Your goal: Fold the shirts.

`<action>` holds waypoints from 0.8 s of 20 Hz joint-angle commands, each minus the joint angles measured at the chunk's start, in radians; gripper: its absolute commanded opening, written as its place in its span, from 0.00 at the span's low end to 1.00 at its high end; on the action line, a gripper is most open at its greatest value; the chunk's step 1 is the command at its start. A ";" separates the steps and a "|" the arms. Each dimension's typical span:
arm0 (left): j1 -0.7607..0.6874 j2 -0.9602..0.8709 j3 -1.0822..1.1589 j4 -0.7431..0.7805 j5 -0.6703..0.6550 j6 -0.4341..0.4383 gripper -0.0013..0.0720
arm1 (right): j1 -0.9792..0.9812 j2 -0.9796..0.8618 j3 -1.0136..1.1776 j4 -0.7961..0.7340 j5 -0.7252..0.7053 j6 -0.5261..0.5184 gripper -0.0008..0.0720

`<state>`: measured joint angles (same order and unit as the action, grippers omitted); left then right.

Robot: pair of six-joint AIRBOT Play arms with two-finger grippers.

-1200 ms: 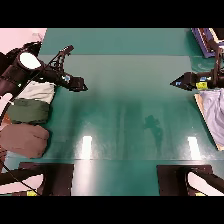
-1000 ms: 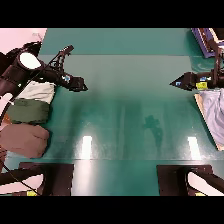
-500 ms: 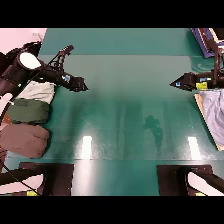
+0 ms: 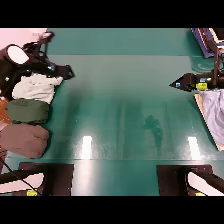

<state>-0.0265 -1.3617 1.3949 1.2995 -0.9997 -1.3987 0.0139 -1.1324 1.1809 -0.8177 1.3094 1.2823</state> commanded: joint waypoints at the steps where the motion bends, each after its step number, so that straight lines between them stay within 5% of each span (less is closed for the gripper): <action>1: 0.134 -0.034 0.021 0.255 0.037 -0.139 1.00 | 0.001 -0.001 0.000 0.006 0.003 0.001 0.03; 10: 0.289 -0.272 0.021 0.241 0.042 -0.200 1.00 | 0.001 -0.001 0.000 0.006 0.003 0.001 0.03; 11: 0.289 -0.276 0.021 0.240 0.043 -0.202 0.85 | 0.001 -0.001 0.000 0.007 0.003 0.001 0.03; 12: 0.289 -0.272 0.024 0.238 0.046 -0.199 0.39 | 0.001 -0.001 0.000 0.007 0.003 0.001 0.03; 13: 0.289 -0.265 0.031 0.238 0.048 -0.199 0.06 | 0.001 -0.001 0.000 0.007 -0.001 0.001 0.03; 16: 0.288 -0.206 0.087 0.232 0.027 -0.198 0.05 | 0.000 0.000 0.019 0.009 -0.029 0.001 0.03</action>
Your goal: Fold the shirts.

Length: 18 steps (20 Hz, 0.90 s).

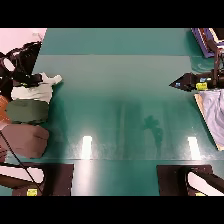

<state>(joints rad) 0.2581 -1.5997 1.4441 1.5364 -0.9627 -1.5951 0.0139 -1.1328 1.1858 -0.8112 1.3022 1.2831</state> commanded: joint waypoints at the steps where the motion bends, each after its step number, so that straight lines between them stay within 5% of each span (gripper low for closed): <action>1: -0.004 0.074 0.074 -0.007 -0.021 0.009 0.05 | 0.000 0.000 0.047 0.008 -0.020 0.000 0.03; 6: -0.132 0.352 0.363 -0.072 -0.116 0.045 0.05 | 0.000 0.000 0.309 -0.003 -0.036 0.000 0.03; 11: -0.407 0.537 0.536 -0.082 -0.169 0.047 0.05 | -0.016 -0.001 0.505 -0.029 -0.111 -0.001 0.03; 15: -0.608 0.536 0.463 -0.078 -0.320 -0.058 0.05 | -0.055 -0.001 0.569 -0.027 -0.093 -0.001 0.03; 18: -0.767 0.531 0.222 -0.077 -0.213 -0.155 0.05 | -0.061 0.000 0.578 -0.027 -0.054 -0.001 0.03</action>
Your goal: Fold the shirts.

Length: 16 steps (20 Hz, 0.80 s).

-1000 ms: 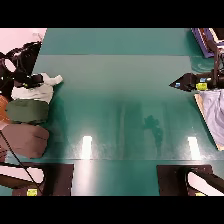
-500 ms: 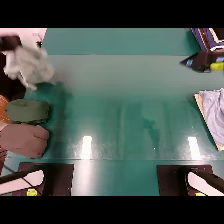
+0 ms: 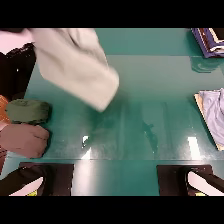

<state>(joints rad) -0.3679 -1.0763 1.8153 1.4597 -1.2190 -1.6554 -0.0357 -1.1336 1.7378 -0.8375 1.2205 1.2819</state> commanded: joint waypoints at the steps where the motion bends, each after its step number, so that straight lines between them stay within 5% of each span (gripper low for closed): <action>1: -0.191 0.007 -0.248 -0.001 0.106 -0.137 0.05 | -0.012 0.000 0.026 -0.001 0.051 0.000 0.03; 6: -0.386 0.006 -0.683 -0.103 0.303 -0.238 0.05 | -0.012 0.000 0.026 -0.002 0.099 0.000 0.03; 7: -0.403 0.006 -0.730 -0.124 0.290 -0.230 0.32 | -0.012 0.000 0.026 -0.002 0.099 0.000 0.03; 8: -0.411 0.006 -0.756 -0.132 0.274 -0.230 0.86 | -0.012 0.000 0.026 -0.002 0.099 0.000 0.03; 9: -0.410 0.006 -0.760 -0.124 0.249 -0.219 0.97 | -0.012 0.000 0.026 -0.002 0.099 0.000 0.03; 13: -0.306 0.008 -0.682 0.010 0.262 -0.058 0.93 | -0.011 0.000 0.026 0.000 0.101 0.001 0.03; 16: -0.102 -0.039 -0.605 -0.043 0.278 0.026 0.93 | -0.011 0.000 0.026 0.000 0.111 0.001 0.03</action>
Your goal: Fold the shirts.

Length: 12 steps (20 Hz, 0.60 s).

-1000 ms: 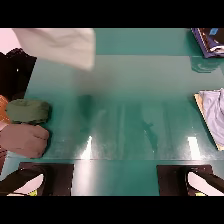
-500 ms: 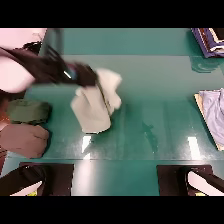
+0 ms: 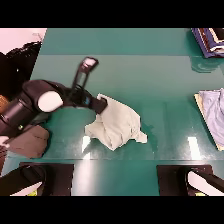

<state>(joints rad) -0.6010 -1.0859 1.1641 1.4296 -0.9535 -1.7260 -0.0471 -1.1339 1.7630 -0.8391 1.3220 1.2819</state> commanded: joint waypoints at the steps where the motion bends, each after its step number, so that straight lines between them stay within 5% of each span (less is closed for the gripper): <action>1: 0.195 -0.066 0.066 -0.084 0.006 0.170 0.93 | 0.001 0.000 0.000 0.001 0.018 0.001 0.03; 5: 0.320 -0.302 0.117 -0.365 -0.071 0.386 0.93 | 0.001 0.000 -0.002 0.000 0.079 0.001 0.03; 12: 0.332 -0.641 0.301 -0.504 -0.160 0.401 0.92 | 0.026 0.000 -0.002 -0.003 0.127 0.002 0.03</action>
<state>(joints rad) -0.2821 -1.6268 1.4006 1.0176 -1.0969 -1.3518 -0.0360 -1.1339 1.7618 -0.8406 1.4288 1.2827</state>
